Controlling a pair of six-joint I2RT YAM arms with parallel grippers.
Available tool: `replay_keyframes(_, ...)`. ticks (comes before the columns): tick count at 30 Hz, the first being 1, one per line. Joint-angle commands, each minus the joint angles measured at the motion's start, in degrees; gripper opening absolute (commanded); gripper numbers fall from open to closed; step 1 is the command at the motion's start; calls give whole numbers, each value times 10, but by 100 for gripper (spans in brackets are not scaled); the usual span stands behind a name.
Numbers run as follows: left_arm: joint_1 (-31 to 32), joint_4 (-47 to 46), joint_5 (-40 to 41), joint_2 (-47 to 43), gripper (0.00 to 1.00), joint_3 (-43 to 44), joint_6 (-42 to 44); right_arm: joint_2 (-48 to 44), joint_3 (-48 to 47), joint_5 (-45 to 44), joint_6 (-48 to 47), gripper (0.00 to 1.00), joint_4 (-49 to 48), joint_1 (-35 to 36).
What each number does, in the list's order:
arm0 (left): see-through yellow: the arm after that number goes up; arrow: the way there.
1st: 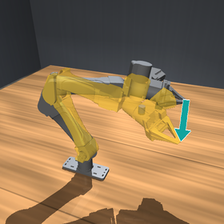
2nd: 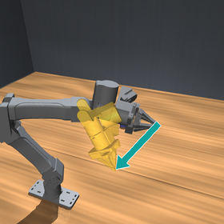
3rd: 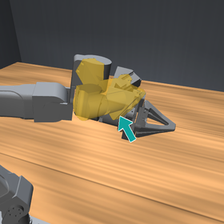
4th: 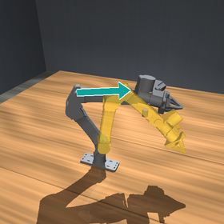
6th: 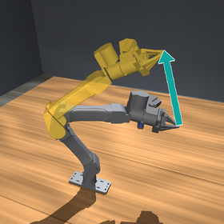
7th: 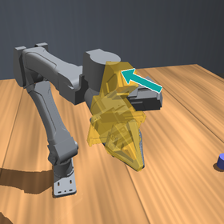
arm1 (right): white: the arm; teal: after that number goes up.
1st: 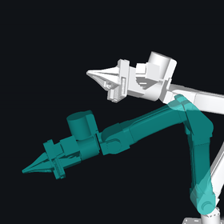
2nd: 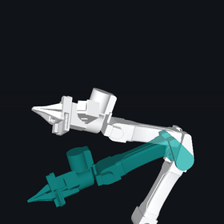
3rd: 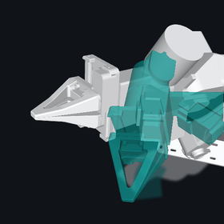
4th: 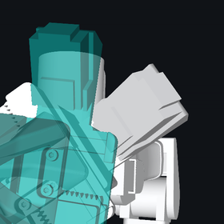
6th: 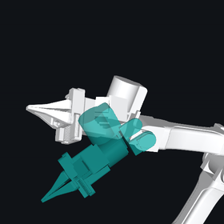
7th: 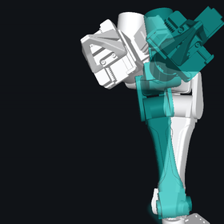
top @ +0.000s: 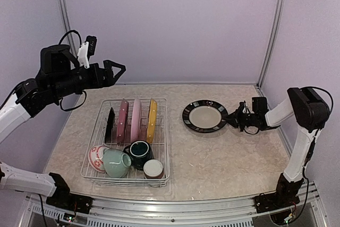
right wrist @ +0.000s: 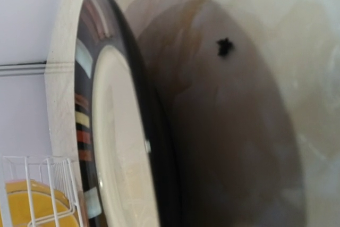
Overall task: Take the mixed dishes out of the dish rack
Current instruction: Place the plate at the center of the board.
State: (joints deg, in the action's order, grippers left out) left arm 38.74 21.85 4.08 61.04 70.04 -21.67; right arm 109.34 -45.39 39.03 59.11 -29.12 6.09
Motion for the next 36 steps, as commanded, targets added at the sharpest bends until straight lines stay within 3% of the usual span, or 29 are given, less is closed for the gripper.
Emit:
replay_keyframes(1, -8, 32, -19, 13, 99, 15, -20, 6, -22, 31, -12, 6, -48, 10)
replay_keyframes(5, -8, 38, -12, 21, 99, 18, -21, 6, -23, 23, -27, 17, -22, 10)
replay_keyframes(9, -8, 43, -13, 26, 99, 23, -23, -6, -23, 14, -45, 37, 1, 10)
replay_keyframes(21, -8, 91, 0, 46, 99, 55, -35, -37, -55, -61, -163, 64, 177, 10)
replay_keyframes(22, -8, 94, -1, 46, 99, 56, -36, -44, -57, -70, -172, 73, 190, 10)
replay_keyframes(25, -8, 106, -2, 50, 99, 64, -40, -71, -55, -92, -196, 79, 223, 10)
replay_keyframes(26, -8, 111, -3, 52, 99, 68, -41, -80, -54, -101, -203, 94, 235, 9)
replay_keyframes(27, -7, 116, -4, 54, 99, 71, -44, -88, -52, -107, -211, 98, 246, 9)
replay_keyframes(36, 28, 143, 24, 78, 99, 95, -52, -172, -57, -161, -267, 99, 322, 6)
